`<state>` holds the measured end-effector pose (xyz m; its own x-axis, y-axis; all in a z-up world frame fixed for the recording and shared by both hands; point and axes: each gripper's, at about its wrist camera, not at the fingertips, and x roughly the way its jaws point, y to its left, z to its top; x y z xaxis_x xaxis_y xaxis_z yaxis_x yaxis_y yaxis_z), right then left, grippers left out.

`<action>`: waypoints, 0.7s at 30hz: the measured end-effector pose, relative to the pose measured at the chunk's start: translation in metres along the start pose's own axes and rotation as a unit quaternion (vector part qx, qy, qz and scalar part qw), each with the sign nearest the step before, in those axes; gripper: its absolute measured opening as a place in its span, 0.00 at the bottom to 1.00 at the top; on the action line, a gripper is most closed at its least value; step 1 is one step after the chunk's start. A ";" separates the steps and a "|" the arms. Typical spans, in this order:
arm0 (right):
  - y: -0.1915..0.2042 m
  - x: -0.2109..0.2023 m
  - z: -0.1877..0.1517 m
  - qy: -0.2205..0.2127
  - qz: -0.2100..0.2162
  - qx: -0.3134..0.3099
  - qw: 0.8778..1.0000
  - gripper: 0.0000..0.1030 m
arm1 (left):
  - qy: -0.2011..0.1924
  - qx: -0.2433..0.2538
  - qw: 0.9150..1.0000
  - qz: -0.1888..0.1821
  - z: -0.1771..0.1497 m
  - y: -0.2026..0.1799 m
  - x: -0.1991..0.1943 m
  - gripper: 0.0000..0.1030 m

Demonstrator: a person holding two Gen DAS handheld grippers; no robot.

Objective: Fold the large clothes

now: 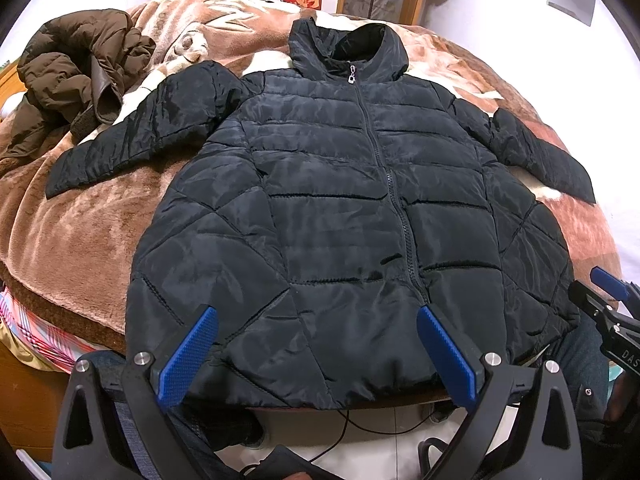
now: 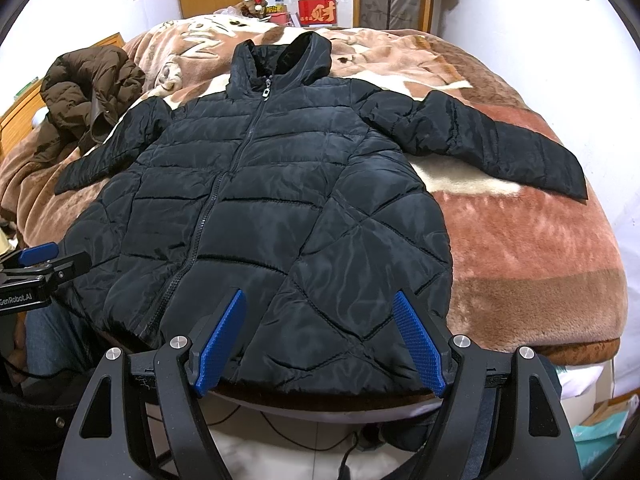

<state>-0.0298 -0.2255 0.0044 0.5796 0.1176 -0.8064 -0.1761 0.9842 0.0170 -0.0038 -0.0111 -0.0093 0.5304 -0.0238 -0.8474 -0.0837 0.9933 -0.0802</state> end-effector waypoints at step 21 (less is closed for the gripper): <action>0.003 0.013 0.007 0.006 0.008 0.000 1.000 0.74 | 0.004 -0.005 1.000 0.000 0.002 0.002 0.007 0.98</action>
<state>-0.0171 -0.2201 -0.0012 0.5668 0.1316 -0.8133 -0.1850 0.9823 0.0300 0.0012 -0.0090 -0.0145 0.5243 -0.0255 -0.8512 -0.0913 0.9921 -0.0860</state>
